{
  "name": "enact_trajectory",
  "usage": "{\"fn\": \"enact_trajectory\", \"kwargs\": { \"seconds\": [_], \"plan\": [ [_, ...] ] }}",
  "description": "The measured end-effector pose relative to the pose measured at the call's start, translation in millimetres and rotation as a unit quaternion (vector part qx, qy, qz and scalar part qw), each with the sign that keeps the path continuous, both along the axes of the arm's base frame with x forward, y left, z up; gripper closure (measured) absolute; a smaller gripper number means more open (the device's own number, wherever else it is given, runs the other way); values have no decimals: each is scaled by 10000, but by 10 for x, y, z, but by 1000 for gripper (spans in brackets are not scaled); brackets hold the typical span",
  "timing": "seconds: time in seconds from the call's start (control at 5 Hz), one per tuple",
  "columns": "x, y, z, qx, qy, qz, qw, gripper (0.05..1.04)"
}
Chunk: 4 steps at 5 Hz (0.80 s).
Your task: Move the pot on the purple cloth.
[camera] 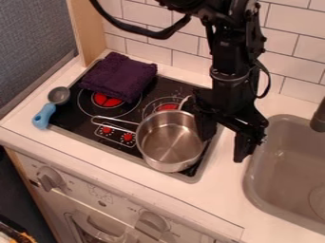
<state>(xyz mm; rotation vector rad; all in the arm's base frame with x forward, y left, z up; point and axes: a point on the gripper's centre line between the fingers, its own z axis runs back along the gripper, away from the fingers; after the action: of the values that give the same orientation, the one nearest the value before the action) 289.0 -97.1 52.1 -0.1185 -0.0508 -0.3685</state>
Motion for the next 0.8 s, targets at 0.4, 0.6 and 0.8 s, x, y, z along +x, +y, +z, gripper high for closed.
{"fn": "enact_trajectory", "kwargs": {
  "seconds": [0.4, 0.6, 0.8],
  "plan": [
    [-87, 48, -25, 459, 143, 223, 9986, 82],
    [-107, 47, -129, 505, 296, 198, 9981, 83],
    [-121, 51, -399, 605, 744, 179, 9952, 82]
  ]
}}
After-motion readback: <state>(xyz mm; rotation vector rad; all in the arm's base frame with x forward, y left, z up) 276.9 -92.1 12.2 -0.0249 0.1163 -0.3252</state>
